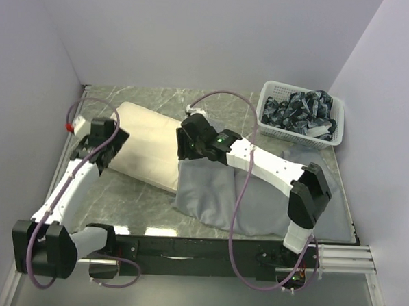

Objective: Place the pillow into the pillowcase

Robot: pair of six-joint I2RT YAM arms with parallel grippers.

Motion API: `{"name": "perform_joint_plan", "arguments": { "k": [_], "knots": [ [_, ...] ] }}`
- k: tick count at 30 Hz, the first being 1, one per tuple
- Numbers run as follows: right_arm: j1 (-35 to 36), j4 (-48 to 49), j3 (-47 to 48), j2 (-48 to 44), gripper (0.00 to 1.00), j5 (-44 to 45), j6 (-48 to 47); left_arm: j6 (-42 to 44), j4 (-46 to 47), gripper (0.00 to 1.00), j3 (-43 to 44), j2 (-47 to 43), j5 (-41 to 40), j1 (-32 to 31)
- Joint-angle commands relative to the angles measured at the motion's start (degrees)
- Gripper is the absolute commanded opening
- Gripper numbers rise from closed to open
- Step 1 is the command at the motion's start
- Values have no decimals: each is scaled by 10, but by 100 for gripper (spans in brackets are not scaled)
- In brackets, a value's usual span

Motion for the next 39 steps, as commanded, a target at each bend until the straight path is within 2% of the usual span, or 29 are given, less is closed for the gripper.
{"name": "perform_joint_plan", "arguments": {
  "k": [1, 6, 10, 13, 16, 17, 18, 19, 20, 21, 24, 26, 30, 32, 34, 36, 39],
  "knots": [
    [12, 7, 45, 37, 62, 17, -1, -29, -14, 99, -87, -46, 17, 8],
    [18, 11, 35, 47, 63, 15, -4, -36, 60, 99, -172, -46, 103, 9],
    [27, -12, 58, 75, 63, 30, -11, -28, 201, 99, -213, -17, 168, 4],
    [33, -25, 68, 91, 62, 45, -15, -30, 256, 99, -240, -3, 200, -7],
    [32, -44, 73, 95, 53, 60, -20, -28, 298, 79, -259, 5, 204, -28],
    [32, -51, 74, 94, 49, 63, -22, -28, 316, 52, -264, 6, 206, -35],
    [33, -54, 82, 93, 36, 65, -25, -24, 327, 37, -275, 6, 213, -37],
    [33, -59, 89, 90, 29, 61, -26, -24, 334, 23, -280, 4, 218, -42],
    [34, -63, 96, 88, 24, 55, -28, -26, 338, 1, -284, -4, 218, -50],
    [36, -68, 121, 90, 15, 49, -34, -31, 346, 1, -291, -11, 218, -57],
    [59, -107, 198, 113, 3, 60, -42, -45, 345, 1, -300, -52, 184, -94],
    [74, -133, 239, 138, 0, 62, -45, -55, 338, 1, -299, -77, 155, -122],
    [104, -164, 307, 162, 2, 93, -42, -79, 310, 1, -287, -92, 113, -152],
    [103, -167, 285, 148, 13, 135, -33, -87, 292, 1, -286, -98, 98, -152],
    [97, -151, 209, 104, 20, 166, -22, -91, 284, 1, -285, -103, 91, -152],
    [89, -134, 115, 46, 33, 194, 0, -99, 263, 1, -288, -113, 84, -152],
    [89, -108, 19, -14, 45, 201, 22, -109, 254, 1, -290, -124, 78, -153]
  ]
}}
